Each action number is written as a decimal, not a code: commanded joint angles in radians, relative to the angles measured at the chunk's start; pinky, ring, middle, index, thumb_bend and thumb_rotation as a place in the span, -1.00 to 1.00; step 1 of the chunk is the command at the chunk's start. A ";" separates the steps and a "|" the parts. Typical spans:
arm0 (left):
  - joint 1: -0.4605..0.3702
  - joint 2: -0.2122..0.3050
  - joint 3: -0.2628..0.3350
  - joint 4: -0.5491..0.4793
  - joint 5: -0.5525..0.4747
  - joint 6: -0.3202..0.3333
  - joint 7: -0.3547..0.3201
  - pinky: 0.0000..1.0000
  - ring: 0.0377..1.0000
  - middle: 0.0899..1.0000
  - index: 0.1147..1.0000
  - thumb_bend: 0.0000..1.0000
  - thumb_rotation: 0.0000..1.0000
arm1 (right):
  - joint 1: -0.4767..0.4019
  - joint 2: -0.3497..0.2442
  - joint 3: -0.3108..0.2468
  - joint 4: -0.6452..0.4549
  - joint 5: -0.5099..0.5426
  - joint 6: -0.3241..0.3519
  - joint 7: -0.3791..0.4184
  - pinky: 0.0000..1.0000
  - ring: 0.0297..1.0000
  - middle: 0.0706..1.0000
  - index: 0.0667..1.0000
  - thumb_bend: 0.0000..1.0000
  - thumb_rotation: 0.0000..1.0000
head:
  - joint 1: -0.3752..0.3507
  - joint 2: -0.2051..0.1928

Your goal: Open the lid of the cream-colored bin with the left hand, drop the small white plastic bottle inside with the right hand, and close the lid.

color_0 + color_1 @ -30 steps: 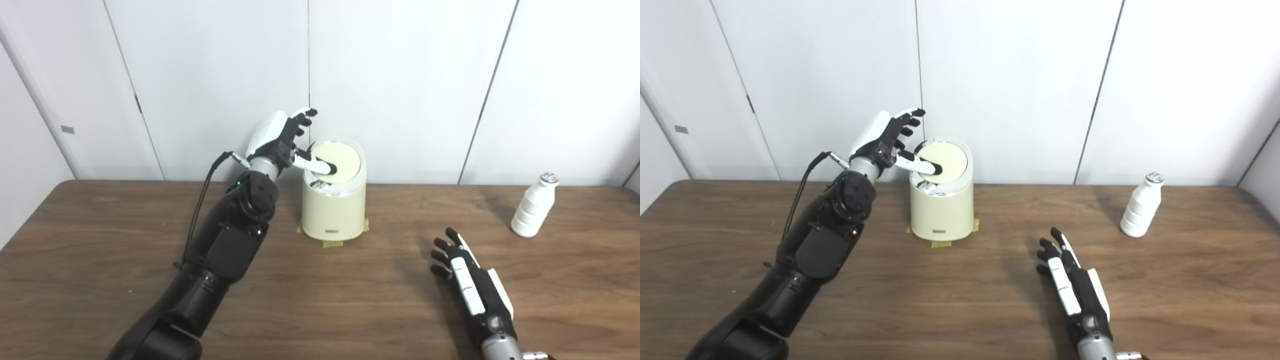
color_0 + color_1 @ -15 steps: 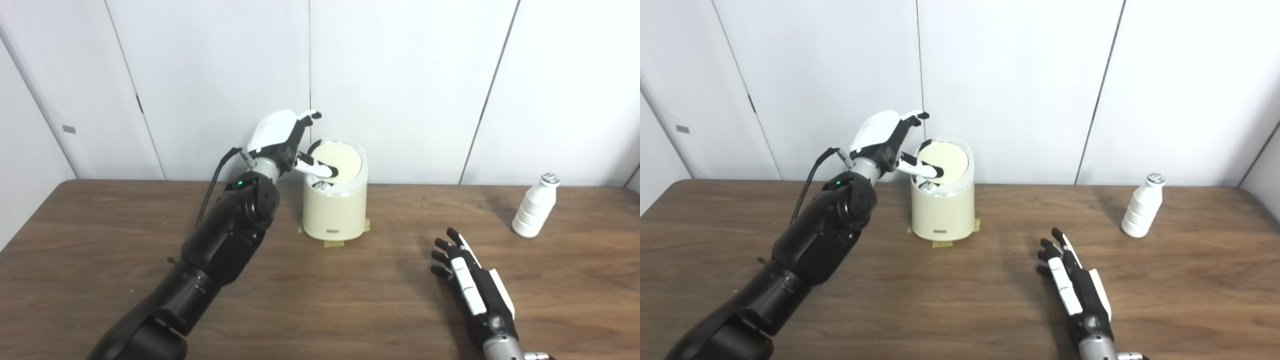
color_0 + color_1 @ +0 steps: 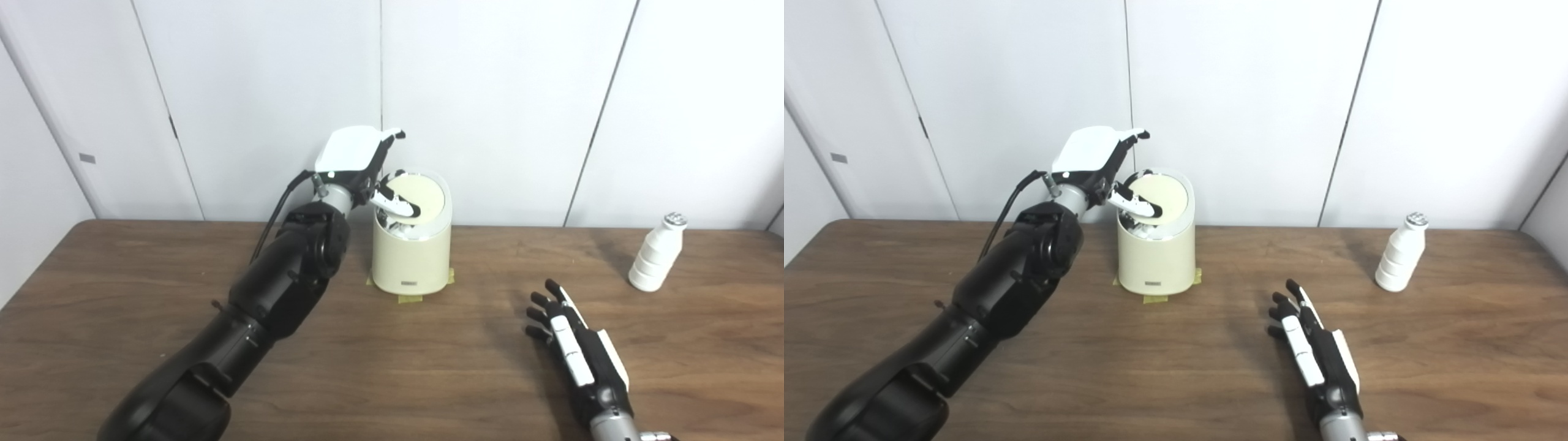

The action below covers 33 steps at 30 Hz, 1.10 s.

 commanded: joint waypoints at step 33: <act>0.224 -0.113 0.450 -0.663 -0.235 0.134 -0.149 0.32 0.50 0.51 0.53 0.38 -0.96 | -0.025 -0.008 -0.005 -0.070 0.001 0.020 0.000 0.60 0.73 0.78 0.86 0.14 0.79 | -0.005 0.024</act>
